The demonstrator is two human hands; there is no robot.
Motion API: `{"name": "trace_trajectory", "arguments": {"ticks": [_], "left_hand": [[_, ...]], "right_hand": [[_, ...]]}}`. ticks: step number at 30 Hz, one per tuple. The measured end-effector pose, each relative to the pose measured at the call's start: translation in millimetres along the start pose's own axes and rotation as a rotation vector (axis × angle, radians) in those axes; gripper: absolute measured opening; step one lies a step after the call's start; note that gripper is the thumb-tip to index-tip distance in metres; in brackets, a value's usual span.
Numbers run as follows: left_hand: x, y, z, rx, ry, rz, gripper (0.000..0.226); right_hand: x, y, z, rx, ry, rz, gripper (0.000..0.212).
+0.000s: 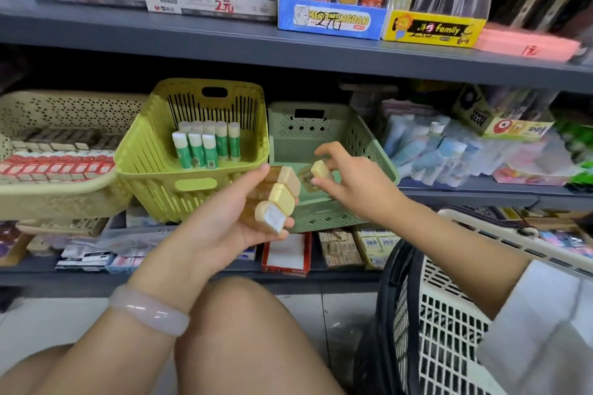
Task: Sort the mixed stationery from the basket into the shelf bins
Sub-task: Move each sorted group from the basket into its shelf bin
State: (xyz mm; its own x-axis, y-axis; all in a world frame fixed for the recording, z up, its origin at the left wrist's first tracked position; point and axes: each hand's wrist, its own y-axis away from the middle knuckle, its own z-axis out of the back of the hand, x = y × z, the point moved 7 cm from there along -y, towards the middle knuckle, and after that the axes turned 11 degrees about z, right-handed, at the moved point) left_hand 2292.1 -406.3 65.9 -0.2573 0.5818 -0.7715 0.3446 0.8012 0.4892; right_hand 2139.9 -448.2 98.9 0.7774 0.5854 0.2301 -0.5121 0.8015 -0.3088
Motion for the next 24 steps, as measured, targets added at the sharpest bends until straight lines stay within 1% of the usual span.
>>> {"name": "trace_trajectory", "arguments": {"ticks": [2,3,5,6,8,10,11,13,14,16,18,22,24], "left_hand": [[1.6,-1.2,-2.0,-0.008,0.033,0.014,0.031],[2.4,-2.4,-2.3,-0.013,0.045,0.024,0.031],[3.5,-6.4,-3.7,-0.016,0.057,0.048,0.031],[3.8,-8.8,-4.6,-0.011,0.059,0.061,0.032],[3.4,-14.0,-5.8,0.005,0.082,0.078,0.036],[3.7,-20.0,-6.2,0.020,0.118,0.088,0.037],[4.8,-22.8,-6.5,0.027,0.129,0.092,0.037],[7.1,-27.9,-6.8,0.050,0.136,0.100,0.039],[8.1,-29.8,-6.8,0.065,0.141,0.104,0.040],[8.5,-31.6,-7.0,0.100,0.157,0.110,0.040],[7.0,-32.6,-7.3,0.126,0.167,0.106,0.037],[5.0,-33.8,-9.8,0.150,0.155,0.100,0.037],[4.0,-33.7,-11.2,0.154,0.173,0.099,0.038]], "right_hand": [[-3.0,-2.8,5.8,-0.029,0.002,0.002,0.037],[-6.9,-6.7,9.5,-0.063,-0.048,-0.012,0.030],[-19.4,-20.8,11.5,-0.120,-0.243,-0.066,0.017],[-27.1,-30.4,8.2,-0.126,-0.341,-0.107,0.014],[-41.5,-50.4,-7.5,-0.089,-0.554,-0.216,0.018],[-50.3,-67.7,-30.7,0.018,-0.697,-0.308,0.024],[-53.5,-74.6,-41.4,0.087,-0.699,-0.335,0.026],[-58.7,-86.7,-56.5,0.198,-0.623,-0.344,0.028],[-60.7,-93.1,-61.3,0.236,-0.552,-0.322,0.029],[-62.7,-106.6,-68.8,0.309,-0.318,-0.234,0.033],[-61.8,-117.7,-75.5,0.327,-0.189,-0.165,0.041],[-59.7,-121.3,-82.8,0.313,-0.246,-0.155,0.059],[-61.9,-115.9,-78.6,0.332,-0.255,-0.160,0.061]]}}
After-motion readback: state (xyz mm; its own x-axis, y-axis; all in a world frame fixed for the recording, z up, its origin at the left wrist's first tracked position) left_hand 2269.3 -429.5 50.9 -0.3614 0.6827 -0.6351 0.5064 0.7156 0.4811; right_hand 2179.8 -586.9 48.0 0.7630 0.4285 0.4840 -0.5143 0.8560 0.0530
